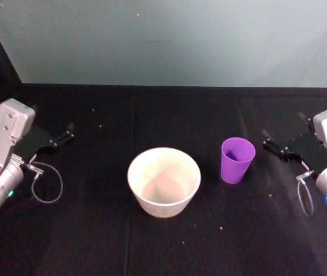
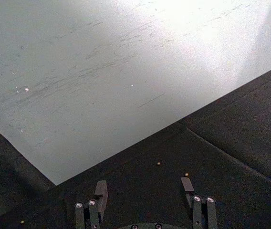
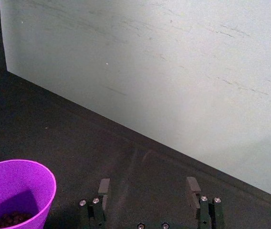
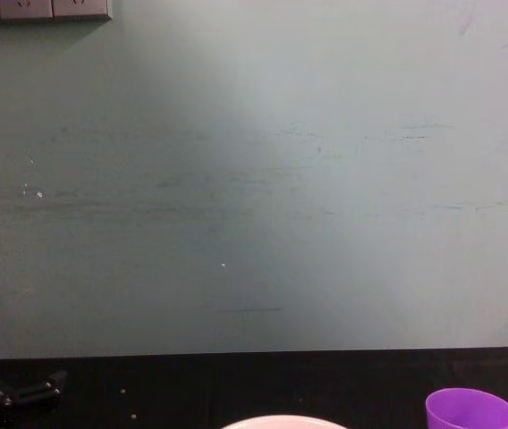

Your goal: Pick up the cup and pour the mung beans from the cup into the bowl.

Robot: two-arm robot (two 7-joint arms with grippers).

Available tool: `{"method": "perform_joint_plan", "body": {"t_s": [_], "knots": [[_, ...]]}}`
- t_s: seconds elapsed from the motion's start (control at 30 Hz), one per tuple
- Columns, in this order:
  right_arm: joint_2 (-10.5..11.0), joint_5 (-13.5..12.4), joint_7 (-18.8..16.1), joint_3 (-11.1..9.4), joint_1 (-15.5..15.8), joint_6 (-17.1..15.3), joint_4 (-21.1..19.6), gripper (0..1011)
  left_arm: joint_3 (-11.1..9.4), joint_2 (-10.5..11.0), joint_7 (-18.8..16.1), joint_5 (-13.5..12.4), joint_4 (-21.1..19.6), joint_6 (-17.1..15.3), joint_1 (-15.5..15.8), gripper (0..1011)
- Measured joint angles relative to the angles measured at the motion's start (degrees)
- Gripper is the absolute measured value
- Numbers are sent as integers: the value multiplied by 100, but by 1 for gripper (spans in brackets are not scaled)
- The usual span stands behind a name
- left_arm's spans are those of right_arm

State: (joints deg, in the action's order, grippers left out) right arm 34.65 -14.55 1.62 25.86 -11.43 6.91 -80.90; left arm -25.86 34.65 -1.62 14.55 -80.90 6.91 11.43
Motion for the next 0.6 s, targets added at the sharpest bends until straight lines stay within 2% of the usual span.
{"method": "perform_joint_plan", "body": {"t_s": [0.6], "knots": [[0, 0, 0, 0, 0, 0, 0, 1003, 0, 0, 0, 0, 0, 0, 0, 1000]]}}
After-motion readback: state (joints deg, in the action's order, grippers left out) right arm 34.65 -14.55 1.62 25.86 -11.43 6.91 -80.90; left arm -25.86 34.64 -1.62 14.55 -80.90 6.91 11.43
